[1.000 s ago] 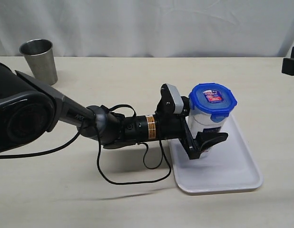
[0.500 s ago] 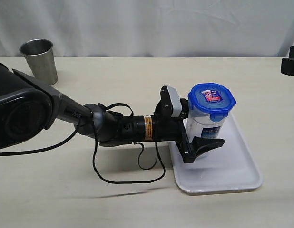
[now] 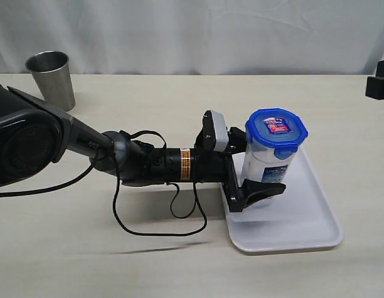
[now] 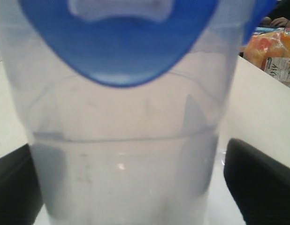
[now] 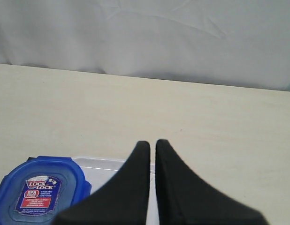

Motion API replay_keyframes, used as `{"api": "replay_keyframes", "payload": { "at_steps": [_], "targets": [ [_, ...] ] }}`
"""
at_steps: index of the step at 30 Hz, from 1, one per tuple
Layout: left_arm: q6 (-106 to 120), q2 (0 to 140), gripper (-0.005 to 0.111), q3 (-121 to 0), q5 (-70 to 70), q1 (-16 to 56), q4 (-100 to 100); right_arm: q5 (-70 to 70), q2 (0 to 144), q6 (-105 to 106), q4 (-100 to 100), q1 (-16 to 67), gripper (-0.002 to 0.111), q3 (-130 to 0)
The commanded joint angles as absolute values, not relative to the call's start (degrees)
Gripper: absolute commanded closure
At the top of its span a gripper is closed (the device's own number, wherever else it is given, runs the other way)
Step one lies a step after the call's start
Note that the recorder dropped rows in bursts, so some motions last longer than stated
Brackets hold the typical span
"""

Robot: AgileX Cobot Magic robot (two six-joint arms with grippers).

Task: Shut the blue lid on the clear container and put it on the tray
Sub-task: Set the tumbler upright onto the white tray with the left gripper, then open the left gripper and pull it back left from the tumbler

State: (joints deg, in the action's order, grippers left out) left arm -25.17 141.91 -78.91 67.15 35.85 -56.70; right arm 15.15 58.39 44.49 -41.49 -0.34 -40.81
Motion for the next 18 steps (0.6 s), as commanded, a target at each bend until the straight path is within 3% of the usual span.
{"api": "replay_keyframes", "payload": {
  "at_steps": [1,7,18],
  "targets": [
    [-25.5,141.26,0.004,-79.04,66.38,35.36,-59.9,15.23,58.49,45.16,-41.51,-0.48,0.104,-41.32],
    [-25.95,139.83,0.004,-79.04,66.97,33.58,-70.46,15.23,58.49,45.16,-41.51,-0.48,0.104,-41.32],
    [-29.12,139.83,0.004,-79.04,69.96,26.94,-71.67,15.33,58.47,45.16,-41.51,-0.48,0.104,-41.32]
  ]
}}
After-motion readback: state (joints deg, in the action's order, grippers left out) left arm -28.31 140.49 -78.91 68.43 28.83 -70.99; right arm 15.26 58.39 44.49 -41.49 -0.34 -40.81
